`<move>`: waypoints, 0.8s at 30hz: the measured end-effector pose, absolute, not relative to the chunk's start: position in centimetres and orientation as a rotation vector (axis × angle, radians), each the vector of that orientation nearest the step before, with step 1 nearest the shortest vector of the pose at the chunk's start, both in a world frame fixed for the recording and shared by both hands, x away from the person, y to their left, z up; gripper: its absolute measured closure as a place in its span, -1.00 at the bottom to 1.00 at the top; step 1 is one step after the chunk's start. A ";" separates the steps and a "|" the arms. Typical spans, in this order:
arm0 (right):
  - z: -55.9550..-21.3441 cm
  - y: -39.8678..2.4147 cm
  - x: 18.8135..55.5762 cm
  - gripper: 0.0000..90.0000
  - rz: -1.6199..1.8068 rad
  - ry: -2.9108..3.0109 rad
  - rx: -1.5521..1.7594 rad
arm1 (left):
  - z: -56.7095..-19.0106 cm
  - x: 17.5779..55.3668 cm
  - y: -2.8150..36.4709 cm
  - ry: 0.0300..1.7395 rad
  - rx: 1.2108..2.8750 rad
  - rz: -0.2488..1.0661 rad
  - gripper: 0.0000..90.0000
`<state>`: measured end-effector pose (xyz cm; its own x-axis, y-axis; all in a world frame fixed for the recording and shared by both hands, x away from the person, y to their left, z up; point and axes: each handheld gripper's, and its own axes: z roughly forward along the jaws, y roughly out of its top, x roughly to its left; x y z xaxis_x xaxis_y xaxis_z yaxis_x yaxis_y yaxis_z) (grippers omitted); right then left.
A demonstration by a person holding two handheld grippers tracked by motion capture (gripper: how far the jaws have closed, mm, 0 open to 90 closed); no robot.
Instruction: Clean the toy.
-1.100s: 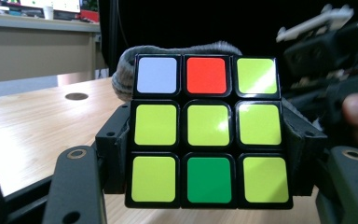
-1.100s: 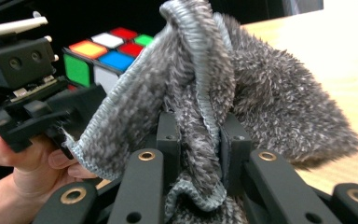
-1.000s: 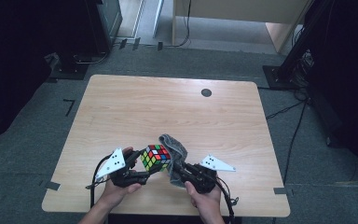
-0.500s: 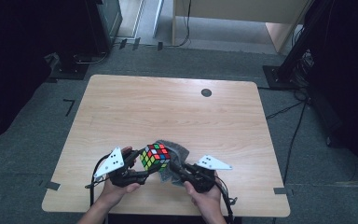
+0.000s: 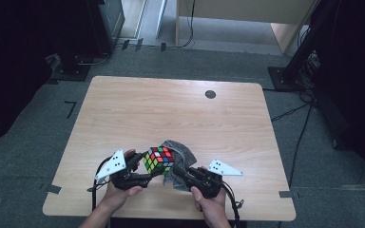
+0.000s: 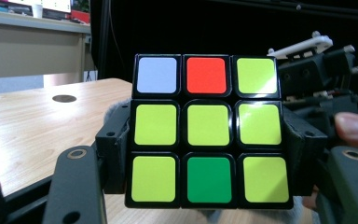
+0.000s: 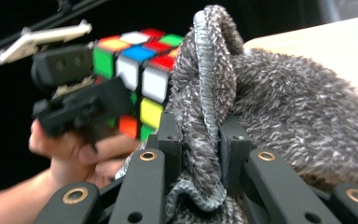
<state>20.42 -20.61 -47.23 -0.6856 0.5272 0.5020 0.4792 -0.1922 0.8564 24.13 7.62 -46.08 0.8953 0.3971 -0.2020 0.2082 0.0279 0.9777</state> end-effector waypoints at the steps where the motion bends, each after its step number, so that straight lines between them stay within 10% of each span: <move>1: -47.3 -20.3 20.4 0.68 2.043 2.013 1.206 | -46.1 24.2 7.7 0.491 1.553 0.155 -0.24; 24: -47.0 -18.9 19.6 0.67 1.718 2.175 0.944 | -45.6 24.0 8.3 0.467 1.539 0.183 -0.24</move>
<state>19.58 -18.89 -46.96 -0.7719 0.5977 0.2165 0.3489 0.1136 0.9302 24.04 8.35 -45.62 0.8993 0.4005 -0.1755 0.1744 0.0393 0.9839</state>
